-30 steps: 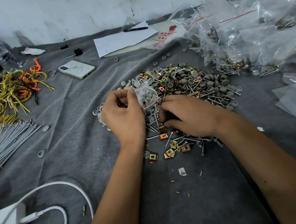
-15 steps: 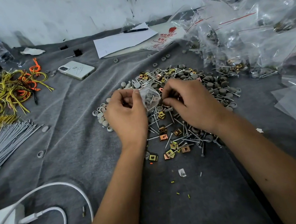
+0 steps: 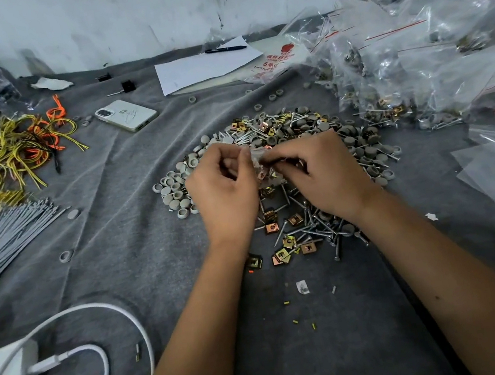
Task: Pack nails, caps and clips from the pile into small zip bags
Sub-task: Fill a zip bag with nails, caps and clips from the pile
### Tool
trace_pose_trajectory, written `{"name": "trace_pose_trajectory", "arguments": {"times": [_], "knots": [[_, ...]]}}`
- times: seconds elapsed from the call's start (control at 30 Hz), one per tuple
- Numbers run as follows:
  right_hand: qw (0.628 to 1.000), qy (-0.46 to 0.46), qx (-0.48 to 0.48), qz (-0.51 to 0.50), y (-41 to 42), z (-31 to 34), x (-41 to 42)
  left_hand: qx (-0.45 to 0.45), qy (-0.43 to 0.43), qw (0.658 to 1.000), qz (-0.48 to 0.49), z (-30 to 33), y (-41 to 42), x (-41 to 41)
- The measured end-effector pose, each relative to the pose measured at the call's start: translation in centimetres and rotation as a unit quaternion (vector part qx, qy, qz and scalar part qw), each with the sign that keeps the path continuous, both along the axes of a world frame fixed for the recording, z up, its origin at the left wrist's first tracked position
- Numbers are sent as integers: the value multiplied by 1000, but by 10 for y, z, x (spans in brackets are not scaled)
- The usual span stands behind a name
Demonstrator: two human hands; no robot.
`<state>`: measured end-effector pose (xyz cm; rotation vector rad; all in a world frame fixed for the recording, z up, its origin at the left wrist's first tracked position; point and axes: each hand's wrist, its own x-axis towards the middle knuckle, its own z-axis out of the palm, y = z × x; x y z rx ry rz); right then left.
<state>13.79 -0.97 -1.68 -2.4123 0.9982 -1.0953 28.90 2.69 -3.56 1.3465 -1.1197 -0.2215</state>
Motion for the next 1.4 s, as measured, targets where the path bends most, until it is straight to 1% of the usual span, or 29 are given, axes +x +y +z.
{"name": "trace_pose_trajectory", "arguments": {"times": [0.13, 0.2, 0.27, 0.33, 0.4, 0.47, 0.67, 0.73, 0.93, 1.0, 1.1, 1.2, 1.3, 1.4], "knots": [[997, -59, 4, -53, -2, 1, -3, -11, 57, 997, 55, 3, 1, 4], [996, -52, 8, -67, -4, 0, -4, -22, 86, 992, 88, 4, 1, 7], [998, 1, 24, -53, -4, -2, -4, -28, 112, 986, 119, 5, 1, 10], [995, 86, 28, -40, -3, -7, -2, -21, 127, 983, 133, 6, 1, 12], [986, 155, 25, -50, 0, -10, 2, -15, 129, 982, 135, 6, 1, 13], [983, 176, 24, -55, 1, -11, 5, -13, 131, 983, 131, 7, 2, 12], [984, 166, 55, -31, -1, -11, 3, -5, 130, 984, 119, 10, 3, 9], [986, 150, 66, -27, -2, -11, 2, -4, 131, 984, 119, 10, 3, 9], [992, 4, 107, -62, -8, -5, -6, -4, 133, 984, 115, 9, 3, 9], [990, -13, 111, -85, -10, -5, -7, -5, 134, 984, 117, 10, 3, 9], [985, 34, 111, -131, -15, -9, -11, -7, 135, 984, 114, 9, 3, 9], [979, 85, 70, -172, -17, -12, -13, -7, 137, 985, 106, 9, 3, 8], [980, 126, 15, -153, -14, -12, -9, -5, 135, 985, 105, 10, 3, 6], [977, 171, -14, -124, -11, -14, -2, -1, 131, 987, 98, 9, 3, 6]]}}
